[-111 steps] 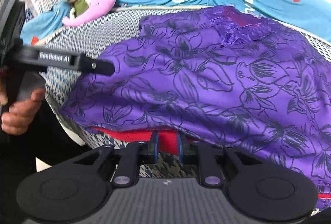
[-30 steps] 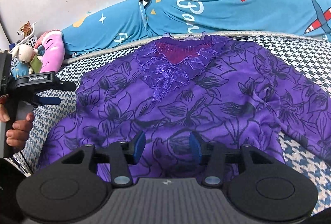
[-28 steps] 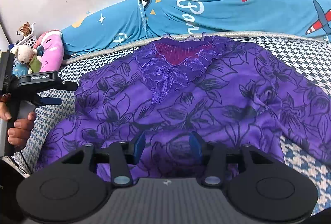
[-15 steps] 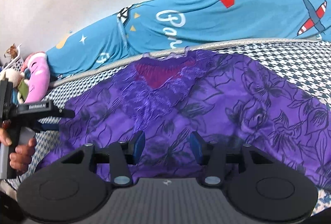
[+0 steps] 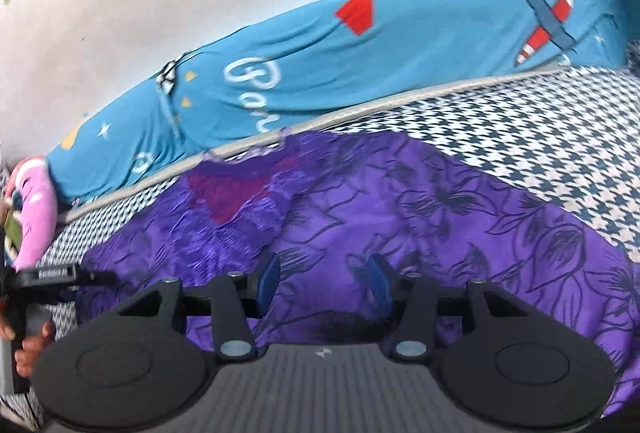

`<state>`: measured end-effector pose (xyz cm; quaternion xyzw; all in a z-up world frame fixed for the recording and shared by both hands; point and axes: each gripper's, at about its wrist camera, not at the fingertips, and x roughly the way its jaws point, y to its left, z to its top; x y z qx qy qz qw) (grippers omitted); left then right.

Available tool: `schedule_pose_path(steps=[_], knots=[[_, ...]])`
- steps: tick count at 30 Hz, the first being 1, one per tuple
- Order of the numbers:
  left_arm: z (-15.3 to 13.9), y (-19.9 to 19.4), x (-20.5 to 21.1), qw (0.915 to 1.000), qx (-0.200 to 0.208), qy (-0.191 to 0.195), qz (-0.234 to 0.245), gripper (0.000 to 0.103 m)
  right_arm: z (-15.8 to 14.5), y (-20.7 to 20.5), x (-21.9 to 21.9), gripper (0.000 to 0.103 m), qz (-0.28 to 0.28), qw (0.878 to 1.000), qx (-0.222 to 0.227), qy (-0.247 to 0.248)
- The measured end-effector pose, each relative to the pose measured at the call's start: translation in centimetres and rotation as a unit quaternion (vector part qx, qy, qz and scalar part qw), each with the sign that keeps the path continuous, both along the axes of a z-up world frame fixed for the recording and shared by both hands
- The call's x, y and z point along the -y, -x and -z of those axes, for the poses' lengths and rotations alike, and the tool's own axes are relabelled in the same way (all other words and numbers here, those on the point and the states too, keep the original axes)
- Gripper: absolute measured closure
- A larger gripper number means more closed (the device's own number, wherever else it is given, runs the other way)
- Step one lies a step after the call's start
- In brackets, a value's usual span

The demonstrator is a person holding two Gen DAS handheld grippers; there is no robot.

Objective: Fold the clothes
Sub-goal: 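Lower the open right tool toward the garment's collar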

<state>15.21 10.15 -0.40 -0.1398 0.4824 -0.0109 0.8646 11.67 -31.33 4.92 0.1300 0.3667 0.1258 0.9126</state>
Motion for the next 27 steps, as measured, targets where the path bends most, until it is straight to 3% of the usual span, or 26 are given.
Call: schedule_pose_path(steps=[5,8,9,13,14,16,18,24,27], knots=[[0.1,-0.2,0.9,0.9997,0.001,-0.026,0.000,0.001,0.4,-0.9,1.0,0.054,0.017,1.000,-0.002,0.001],[-0.2,-0.2,1.8,0.9984,0.001,-0.056,0.006,0.010,0.5,-1.3,1.0,0.054,0.021,1.000,0.001,0.002],[-0.4,-0.1,2.2,0.9977,0.004,-0.067,0.010,0.015,0.6,-1.4,1.0,0.054,0.021,1.000,0.001,0.001],[-1.2,0.3,3.3,0.9943,0.021,-0.101,0.025,0.053,0.8,-1.8,0.6,0.054,0.020,1.000,0.002,0.003],[-1.3,0.5,3.4,0.9936,0.024,-0.108,0.025,0.056,0.8,-1.8,0.5,0.054,0.019,1.000,0.003,0.004],[-1.6,0.7,3.5,0.9922,0.029,-0.120,0.017,0.072,0.9,-1.9,0.3,0.054,0.018,1.000,0.005,0.006],[-1.9,1.0,3.8,0.9904,0.040,-0.132,0.010,0.079,0.9,-2.0,0.1,0.054,0.019,1.000,0.006,0.007],[-4.1,1.8,5.2,0.9705,0.120,-0.209,-0.002,0.083,0.9,-2.6,0.1,0.054,0.029,1.000,0.010,0.000],[-4.3,1.4,4.7,0.9715,0.118,-0.205,-0.010,0.084,0.8,-3.0,0.3,0.054,0.033,0.999,0.015,-0.002]])
